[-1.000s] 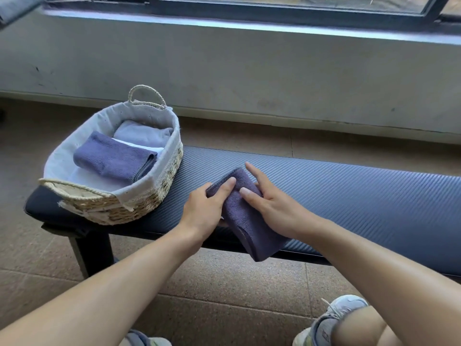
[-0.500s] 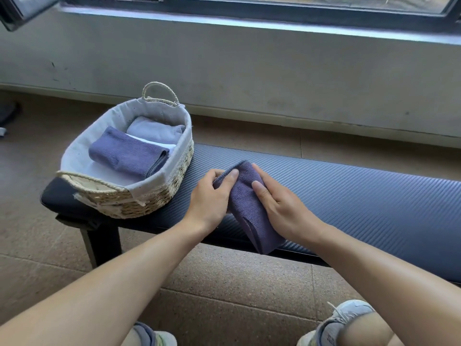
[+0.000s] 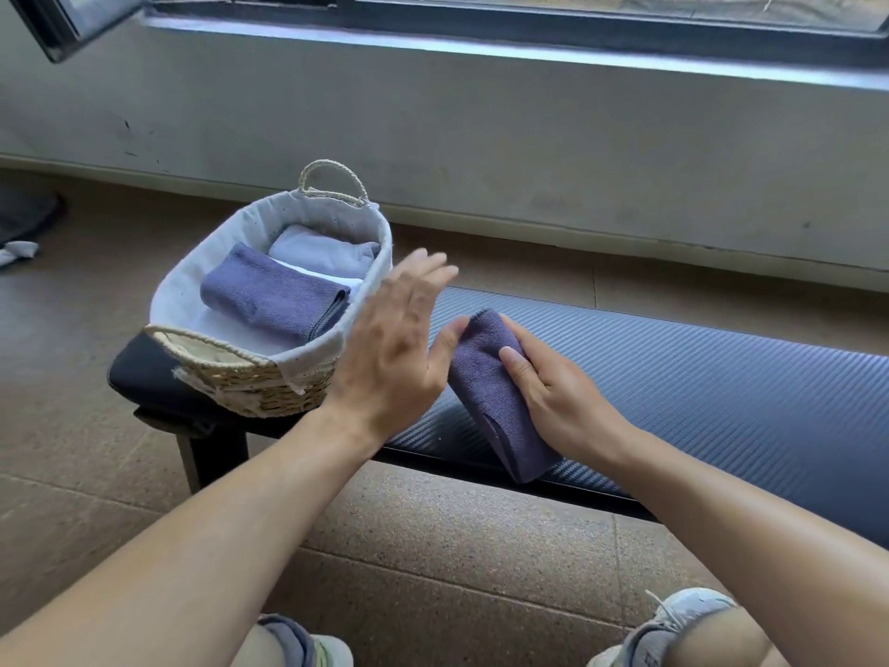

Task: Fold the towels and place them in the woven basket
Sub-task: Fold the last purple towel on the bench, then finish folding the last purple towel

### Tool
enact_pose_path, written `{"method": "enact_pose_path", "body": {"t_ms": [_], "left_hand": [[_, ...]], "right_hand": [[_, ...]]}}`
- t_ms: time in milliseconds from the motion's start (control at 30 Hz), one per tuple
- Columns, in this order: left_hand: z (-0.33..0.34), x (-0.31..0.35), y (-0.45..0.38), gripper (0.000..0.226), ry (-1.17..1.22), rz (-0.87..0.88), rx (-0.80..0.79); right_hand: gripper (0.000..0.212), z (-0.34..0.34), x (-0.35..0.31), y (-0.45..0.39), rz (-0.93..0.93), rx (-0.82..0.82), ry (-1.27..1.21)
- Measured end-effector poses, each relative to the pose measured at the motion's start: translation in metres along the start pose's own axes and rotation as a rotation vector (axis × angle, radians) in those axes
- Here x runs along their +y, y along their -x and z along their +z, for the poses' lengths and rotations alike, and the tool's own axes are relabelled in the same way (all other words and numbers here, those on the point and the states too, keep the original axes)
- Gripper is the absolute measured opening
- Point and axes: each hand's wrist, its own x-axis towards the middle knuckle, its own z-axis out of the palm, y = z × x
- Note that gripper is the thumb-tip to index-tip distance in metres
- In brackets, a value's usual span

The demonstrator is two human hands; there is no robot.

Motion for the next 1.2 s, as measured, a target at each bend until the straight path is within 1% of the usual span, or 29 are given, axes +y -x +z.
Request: {"method": "enact_pose_path", "body": {"t_ms": [67, 133, 167, 267, 333, 400, 467, 533, 600, 667, 767, 867, 933, 1033, 1133, 1200], "left_hand": [[-0.012, -0.001, -0.013, 0.043, 0.000, -0.039, 0.089], [-0.029, -0.007, -0.026, 0.041, -0.075, -0.167, 0.132], [-0.039, -0.013, -0.032, 0.041, -0.156, -0.253, 0.113], [-0.071, -0.040, -0.036, 0.043, -0.428, -0.509, -0.073], [-0.091, -0.057, -0.032, 0.051, -0.491, -0.690, -0.256], [-0.102, -0.066, -0.027, 0.056, -0.486, -0.812, -0.427], [-0.103, -0.073, -0.022, 0.056, -0.512, -0.827, -0.531], [-0.102, -0.077, -0.019, 0.056, -0.540, -0.805, -0.558], [-0.099, -0.074, -0.019, 0.054, -0.555, -0.781, -0.565], [-0.102, -0.072, -0.020, 0.052, -0.560, -0.804, -0.583], [-0.106, -0.069, -0.020, 0.042, -0.601, -0.820, -0.601], [-0.107, -0.070, -0.020, 0.048, -0.626, -0.791, -0.597], [-0.105, -0.073, -0.018, 0.055, -0.626, -0.777, -0.607], [-0.100, -0.081, -0.015, 0.064, -0.609, -0.763, -0.628], [-0.097, -0.085, -0.015, 0.068, -0.595, -0.759, -0.643], [-0.096, -0.085, -0.017, 0.069, -0.588, -0.768, -0.655]], "right_hand": [[0.034, 0.001, -0.003, -0.002, 0.003, 0.011, 0.016], [0.037, 0.004, -0.006, -0.005, -0.004, 0.020, 0.008], [0.039, 0.006, -0.007, -0.006, -0.011, 0.023, 0.003], [0.042, 0.011, -0.019, -0.010, -0.064, 0.040, -0.033], [0.042, 0.015, -0.036, -0.015, -0.122, 0.056, -0.090], [0.039, 0.017, -0.054, -0.020, -0.182, 0.060, -0.153], [0.035, 0.016, -0.075, -0.030, -0.249, 0.059, -0.200], [0.033, 0.014, -0.097, -0.052, -0.295, 0.047, -0.173], [0.034, 0.011, -0.121, -0.084, -0.311, 0.047, -0.049], [0.036, 0.018, -0.143, -0.125, -0.329, 0.029, 0.104], [0.036, 0.041, -0.162, -0.185, -0.359, -0.059, 0.378], [0.037, 0.067, -0.166, -0.226, -0.364, -0.202, 0.586], [0.037, 0.083, -0.167, -0.243, -0.370, -0.279, 0.656], [0.037, 0.096, -0.162, -0.258, -0.380, -0.354, 0.754], [0.037, 0.100, -0.153, -0.262, -0.330, -0.454, 0.787], [0.037, 0.101, -0.146, -0.263, -0.291, -0.473, 0.753]]}}
